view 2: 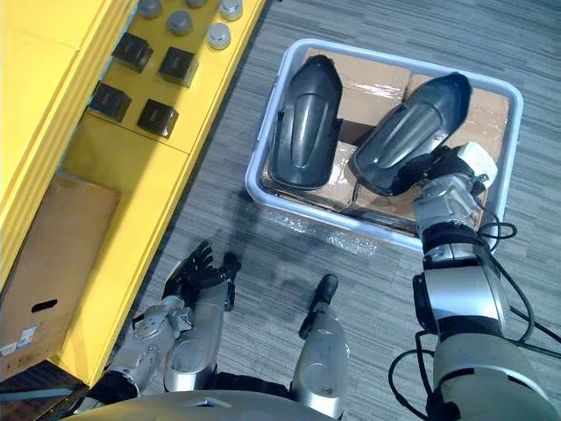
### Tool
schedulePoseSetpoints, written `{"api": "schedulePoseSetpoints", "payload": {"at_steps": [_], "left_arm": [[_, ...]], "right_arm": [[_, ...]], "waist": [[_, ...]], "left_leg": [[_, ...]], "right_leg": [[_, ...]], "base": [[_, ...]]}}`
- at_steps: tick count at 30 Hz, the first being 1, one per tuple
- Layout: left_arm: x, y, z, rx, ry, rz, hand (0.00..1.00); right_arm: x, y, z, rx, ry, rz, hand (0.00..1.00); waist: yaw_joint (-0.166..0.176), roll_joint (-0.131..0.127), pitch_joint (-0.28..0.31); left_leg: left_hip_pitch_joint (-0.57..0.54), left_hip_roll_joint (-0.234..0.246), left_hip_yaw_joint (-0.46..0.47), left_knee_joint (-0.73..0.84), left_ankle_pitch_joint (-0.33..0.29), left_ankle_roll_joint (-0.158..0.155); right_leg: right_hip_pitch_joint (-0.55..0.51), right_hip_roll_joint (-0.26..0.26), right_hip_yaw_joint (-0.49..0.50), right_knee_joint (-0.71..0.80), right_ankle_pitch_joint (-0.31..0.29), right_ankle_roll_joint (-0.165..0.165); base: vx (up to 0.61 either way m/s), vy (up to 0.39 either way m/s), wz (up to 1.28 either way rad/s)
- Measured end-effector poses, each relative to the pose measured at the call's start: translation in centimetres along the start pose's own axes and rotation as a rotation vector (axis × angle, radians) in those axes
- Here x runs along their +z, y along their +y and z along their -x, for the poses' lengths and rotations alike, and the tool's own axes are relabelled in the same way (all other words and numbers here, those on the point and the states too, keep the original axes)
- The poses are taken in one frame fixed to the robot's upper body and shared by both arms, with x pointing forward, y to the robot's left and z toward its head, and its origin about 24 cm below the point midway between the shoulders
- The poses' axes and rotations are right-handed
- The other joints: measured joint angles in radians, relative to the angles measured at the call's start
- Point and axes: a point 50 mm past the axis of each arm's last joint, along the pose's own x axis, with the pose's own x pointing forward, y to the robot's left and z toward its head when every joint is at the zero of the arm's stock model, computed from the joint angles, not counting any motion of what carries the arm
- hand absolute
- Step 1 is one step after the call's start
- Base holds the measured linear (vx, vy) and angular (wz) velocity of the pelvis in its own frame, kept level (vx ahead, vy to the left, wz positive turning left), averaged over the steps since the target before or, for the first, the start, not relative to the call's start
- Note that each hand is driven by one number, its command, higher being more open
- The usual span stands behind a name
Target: Walk over and take three plastic housings, then place them on the shelf
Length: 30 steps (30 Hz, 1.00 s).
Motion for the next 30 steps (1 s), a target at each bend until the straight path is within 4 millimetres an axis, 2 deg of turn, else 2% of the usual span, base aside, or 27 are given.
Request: {"api": "schedulePoseSetpoints", "payload": {"at_steps": [7,13,15,19,21,23,25,27,30], "left_arm": [[0.0,0.2,-0.2,0.030,0.036,-0.016,1.00],[0.4,0.5,0.1,0.028,0.028,-0.033,1.00],[1.4,0.0,0.4,0.007,-0.018,-0.028,1.00],[5.2,-1.7,1.2,-0.043,-0.171,-0.067,1.00],[7.6,-2.4,1.4,-0.071,-0.257,-0.099,1.00],[9.0,-2.7,1.4,-0.089,-0.309,-0.125,1.00],[9.9,-3.0,1.1,-0.094,-0.333,-0.168,1.00],[10.5,-3.3,0.8,-0.097,-0.338,-0.211,1.00],[11.6,-3.4,0.4,-0.099,-0.347,-0.234,1.00]], "right_arm": [[0.7,1.7,1.0,-0.007,-0.147,0.056,0.00],[0.5,3.8,2.6,0.012,-0.210,0.043,0.00],[0.3,4.0,3.3,-0.008,-0.238,0.021,0.00],[0.7,3.7,5.0,-0.058,-0.318,-0.043,0.00],[0.6,4.6,6.2,-0.068,-0.335,-0.059,0.00],[0.7,5.6,6.9,-0.045,-0.330,-0.096,0.00],[0.4,6.2,7.2,-0.030,-0.315,-0.107,0.00],[-0.1,7.1,7.7,-0.009,-0.305,-0.095,0.00],[0.0,7.0,7.7,-0.033,-0.325,-0.047,0.00]], "waist": [[-0.021,-0.006,0.002],[-0.023,-0.047,0.001],[-0.026,-0.060,0.002],[-0.050,-0.081,0.000],[-0.062,-0.097,-0.011],[-0.078,-0.114,-0.034],[-0.084,-0.121,-0.045],[-0.090,-0.124,-0.083],[-0.110,-0.121,-0.110]], "left_leg": [[0.019,0.020,0.024,-0.003,-0.002,0.000],[0.059,0.028,0.030,-0.054,0.017,-0.011],[0.078,0.027,0.031,-0.076,0.032,-0.012],[0.141,0.027,0.035,-0.129,0.050,-0.019],[0.183,0.028,0.048,-0.158,0.057,-0.020],[0.197,0.027,0.058,-0.178,0.062,-0.020],[0.220,0.028,0.067,-0.188,0.063,-0.020],[0.250,0.027,0.085,-0.210,0.063,-0.020],[0.268,0.027,0.089,-0.217,0.064,-0.021]], "right_leg": [[0.002,0.014,0.023,-0.002,0.007,-0.006],[0.029,0.024,0.021,-0.027,0.014,-0.016],[0.043,0.025,0.017,-0.037,0.015,-0.018],[0.086,0.027,0.017,-0.051,0.015,-0.018],[0.112,0.028,0.022,-0.060,0.014,-0.019],[0.119,0.028,0.025,-0.071,0.014,-0.019],[0.133,0.028,0.032,-0.074,0.014,-0.019],[0.147,0.028,0.047,-0.087,0.015,-0.018],[0.160,0.028,0.050,-0.090,0.015,-0.018]], "base": [[0.01,-0.005,-0.12],[-0.01,-0.016,-0.01],[0.03,-0.031,0.05],[0.04,-0.028,0.00],[0.03,-0.023,-0.09],[0.02,-0.009,-0.09],[0.03,-0.002,-0.12],[0.04,0.005,-0.19],[0.02,0.001,-0.05]]}}
